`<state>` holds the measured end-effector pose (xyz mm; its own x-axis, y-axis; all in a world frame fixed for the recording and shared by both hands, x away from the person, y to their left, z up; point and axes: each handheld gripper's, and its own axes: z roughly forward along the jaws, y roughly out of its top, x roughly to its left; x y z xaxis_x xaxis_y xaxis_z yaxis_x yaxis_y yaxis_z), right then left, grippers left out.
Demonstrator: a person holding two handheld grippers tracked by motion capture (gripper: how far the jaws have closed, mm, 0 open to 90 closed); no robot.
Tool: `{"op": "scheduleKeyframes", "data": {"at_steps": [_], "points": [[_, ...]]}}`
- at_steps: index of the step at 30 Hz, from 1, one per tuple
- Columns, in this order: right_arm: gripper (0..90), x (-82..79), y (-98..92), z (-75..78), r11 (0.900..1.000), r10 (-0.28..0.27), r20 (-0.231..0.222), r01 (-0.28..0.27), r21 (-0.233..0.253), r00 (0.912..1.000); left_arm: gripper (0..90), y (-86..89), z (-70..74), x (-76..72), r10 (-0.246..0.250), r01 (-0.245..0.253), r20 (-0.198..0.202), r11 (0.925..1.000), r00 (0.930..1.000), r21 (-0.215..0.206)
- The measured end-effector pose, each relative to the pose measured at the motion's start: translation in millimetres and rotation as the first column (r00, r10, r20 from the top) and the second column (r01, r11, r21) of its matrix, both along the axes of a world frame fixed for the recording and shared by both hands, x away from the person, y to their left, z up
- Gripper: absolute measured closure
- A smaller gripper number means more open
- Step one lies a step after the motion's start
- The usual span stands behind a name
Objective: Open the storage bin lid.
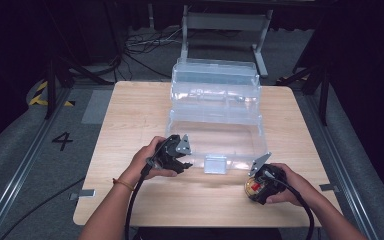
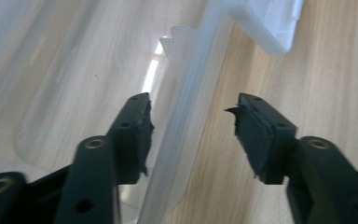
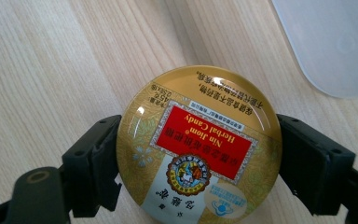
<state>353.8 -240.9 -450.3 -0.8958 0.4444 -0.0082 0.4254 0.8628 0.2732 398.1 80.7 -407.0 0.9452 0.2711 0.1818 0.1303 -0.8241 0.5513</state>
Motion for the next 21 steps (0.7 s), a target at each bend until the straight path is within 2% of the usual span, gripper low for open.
{"op": "scheduleKeyframes", "data": {"at_steps": [1,3,4,5,6,7,9,14,16,21], "points": [[20.0,0.0,-0.4,0.1,1.000,0.004,-0.001,-0.004,-0.002,1.0000,39.5,-1.3,3.1,-1.6,0.015,-0.016,0.027,0.9999,0.9995,0.006],[20.1,0.0,-1.0,0.4,1.000,0.013,0.001,-0.013,-0.008,0.9999,30.8,-1.6,10.5,-5.6,0.052,-0.051,0.070,0.9986,0.9962,-0.016],[20.1,-0.1,-1.2,0.3,1.000,0.012,0.003,-0.012,-0.008,0.9999,30.7,-1.6,10.5,-5.6,0.052,-0.051,0.070,0.9986,0.9962,-0.016],[20.1,-0.4,-1.6,0.3,1.000,0.010,0.003,-0.010,-0.005,0.9999,29.3,2.2,18.3,-10.0,0.045,-0.040,0.088,0.9978,0.9951,-0.053],[20.1,-0.4,-1.6,0.3,1.000,0.010,0.003,-0.010,-0.005,0.9999,27.6,2.2,18.3,-10.0,0.045,-0.040,0.088,0.9978,0.9951,-0.053],[20.1,-0.4,-1.9,0.3,1.000,0.012,0.003,-0.012,-0.004,0.9999,27.6,5.6,22.0,-13.3,0.047,-0.040,0.105,0.9969,0.9934,-0.068],[20.1,-0.5,-3.2,0.2,1.000,0.005,0.009,-0.005,0.000,1.0000,25.6,13.3,25.9,-19.2,0.070,-0.058,0.127,0.9936,0.9894,-0.097],[20.2,0.1,-6.5,0.1,1.000,-0.001,0.011,0.001,0.001,0.9999,24.3,30.1,25.5,-29.9,0.104,-0.083,0.145,0.9862,0.9840,-0.143],[20.2,0.1,-7.5,0.2,1.000,-0.002,0.016,0.002,-0.003,0.9999,24.3,36.4,24.0,-33.9,0.109,-0.087,0.154,0.9859,0.9821,-0.143],[20.2,0.4,-9.5,1.1,1.000,-0.008,0.020,0.008,-0.004,0.9998,22.8,57.1,12.9,-41.0,0.128,-0.112,0.127,0.9850,0.9836,-0.131]]}}
